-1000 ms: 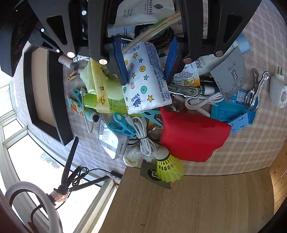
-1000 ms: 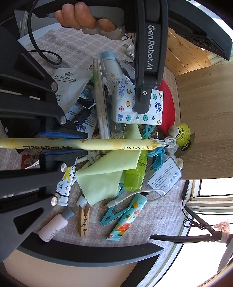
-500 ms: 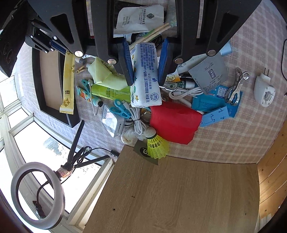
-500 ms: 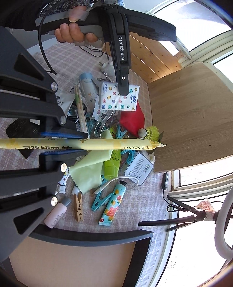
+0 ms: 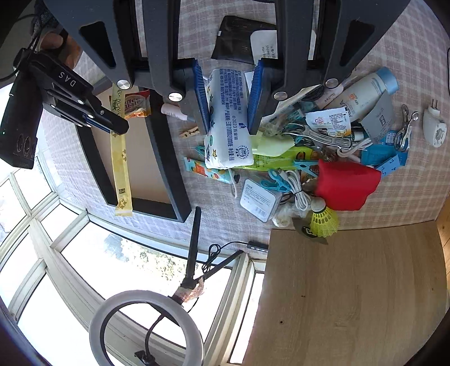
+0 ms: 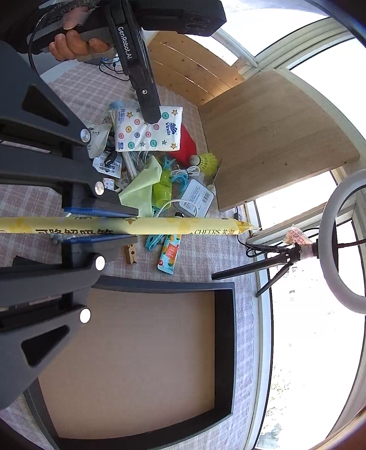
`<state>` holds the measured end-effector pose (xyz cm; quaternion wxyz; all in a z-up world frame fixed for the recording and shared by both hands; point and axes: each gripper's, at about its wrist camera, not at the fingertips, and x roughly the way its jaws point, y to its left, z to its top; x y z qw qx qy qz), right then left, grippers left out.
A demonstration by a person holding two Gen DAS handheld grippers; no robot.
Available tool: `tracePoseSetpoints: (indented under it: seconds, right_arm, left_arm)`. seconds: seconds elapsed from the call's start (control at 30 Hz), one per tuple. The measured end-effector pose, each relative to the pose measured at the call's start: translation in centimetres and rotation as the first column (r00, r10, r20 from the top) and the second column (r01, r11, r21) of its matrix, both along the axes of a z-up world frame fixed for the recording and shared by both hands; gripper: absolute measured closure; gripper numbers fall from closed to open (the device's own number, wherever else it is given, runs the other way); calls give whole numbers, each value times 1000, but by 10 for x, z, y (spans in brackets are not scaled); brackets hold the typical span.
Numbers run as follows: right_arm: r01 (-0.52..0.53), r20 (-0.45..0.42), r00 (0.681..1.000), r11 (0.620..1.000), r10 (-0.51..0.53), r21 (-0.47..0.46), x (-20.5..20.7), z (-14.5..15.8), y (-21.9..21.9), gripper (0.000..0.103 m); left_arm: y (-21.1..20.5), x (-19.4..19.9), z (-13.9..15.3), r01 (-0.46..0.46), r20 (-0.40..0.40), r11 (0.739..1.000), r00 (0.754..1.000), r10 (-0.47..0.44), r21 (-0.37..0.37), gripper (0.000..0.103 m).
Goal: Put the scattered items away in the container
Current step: 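Carry both items into the black tray and open both tools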
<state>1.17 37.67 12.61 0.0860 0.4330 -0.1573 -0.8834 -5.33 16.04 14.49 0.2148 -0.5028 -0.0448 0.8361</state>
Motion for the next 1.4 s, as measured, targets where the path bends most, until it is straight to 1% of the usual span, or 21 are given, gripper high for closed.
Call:
tracePoseSetpoints:
  seconds: [0.1, 0.17, 0.43, 0.53, 0.67, 0.8, 0.9, 1.0, 1.1, 1.23, 1.4]
  right_arm:
    - [-18, 6, 1000, 999, 18, -38, 2, 0, 6, 92]
    - [-51, 4, 999, 997, 51, -53, 1, 0, -4, 92]
    - [-182, -25, 983, 977, 180, -111, -12, 1, -52, 92]
    - [-218, -32, 976, 969, 216, -112, -15, 2, -66, 92]
    - [-261, -27, 965, 956, 260, -132, -17, 1, -79, 92]
    - [-271, -16, 963, 960, 271, -77, -16, -2, -92, 92]
    - [-248, -7, 969, 966, 248, -79, -16, -4, -89, 92]
    - [-216, -10, 976, 975, 216, -58, -15, 1, -78, 92]
    - [-170, -10, 985, 985, 170, -29, -10, 6, -58, 92]
    - [-76, 3, 997, 997, 76, 32, 0, 9, -18, 92]
    - [73, 45, 996, 995, -76, 62, 17, 3, 51, 92]
  left_arm:
    - [20, 8, 2, 25, -8, 1000, 1000, -25, 2, 78]
    - [25, 12, 3, 26, -12, 1000, 1000, -26, 1, 78]
    - [-3, 19, 3, -49, -5, 999, 999, 49, -9, 78]
    - [-14, 23, 5, -69, -14, 998, 998, 69, -12, 78]
    - [-16, 23, 6, -72, -15, 997, 997, 72, -14, 78]
    - [-17, 22, 6, -73, -15, 997, 997, 72, -15, 78]
    - [-18, 22, 6, -73, -15, 997, 997, 73, -17, 78]
    - [-19, 21, 6, -74, -16, 997, 997, 74, -18, 78]
    - [-8, 21, 11, -51, -21, 999, 998, 51, 6, 78]
    - [23, 24, 11, 10, -21, 999, 1000, -9, 35, 78]
    - [74, 30, -2, 89, 21, 992, 996, -91, 94, 78]
